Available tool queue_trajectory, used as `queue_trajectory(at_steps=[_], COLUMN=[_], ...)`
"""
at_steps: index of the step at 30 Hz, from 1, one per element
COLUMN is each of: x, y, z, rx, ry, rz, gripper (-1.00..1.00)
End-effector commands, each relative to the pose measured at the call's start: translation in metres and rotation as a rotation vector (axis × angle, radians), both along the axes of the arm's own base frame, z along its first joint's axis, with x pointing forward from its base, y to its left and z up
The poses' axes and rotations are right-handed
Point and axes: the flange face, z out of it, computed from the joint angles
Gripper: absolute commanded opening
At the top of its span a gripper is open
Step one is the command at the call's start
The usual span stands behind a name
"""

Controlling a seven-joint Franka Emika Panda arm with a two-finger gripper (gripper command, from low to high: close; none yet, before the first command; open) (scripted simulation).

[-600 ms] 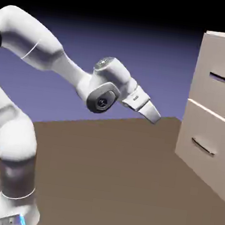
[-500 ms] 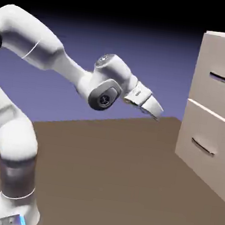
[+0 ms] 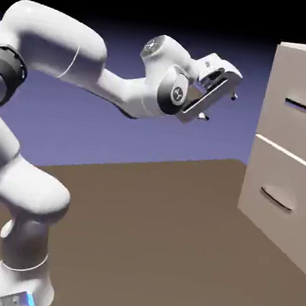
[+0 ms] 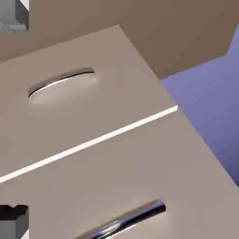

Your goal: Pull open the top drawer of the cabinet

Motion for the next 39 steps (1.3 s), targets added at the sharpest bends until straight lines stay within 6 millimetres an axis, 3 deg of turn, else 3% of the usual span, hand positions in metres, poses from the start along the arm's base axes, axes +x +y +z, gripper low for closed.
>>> queue_trajectory(at_steps=[1,9,17,29,39], x=[0.003,0.035,0.077,0.15,0.209], y=[0.0,-0.002,-0.004,0.005,0.026], z=[0.004,0.021,0.018,-0.016,-0.053], rx=[-0.055,-0.516,-1.02,-1.864,-2.654], ry=[-0.022,-0.185,-0.312,-0.398,-0.346], rz=[0.035,0.28,0.474,0.718,0.879], gripper=[0.0,0.0,0.0,0.0,0.0])
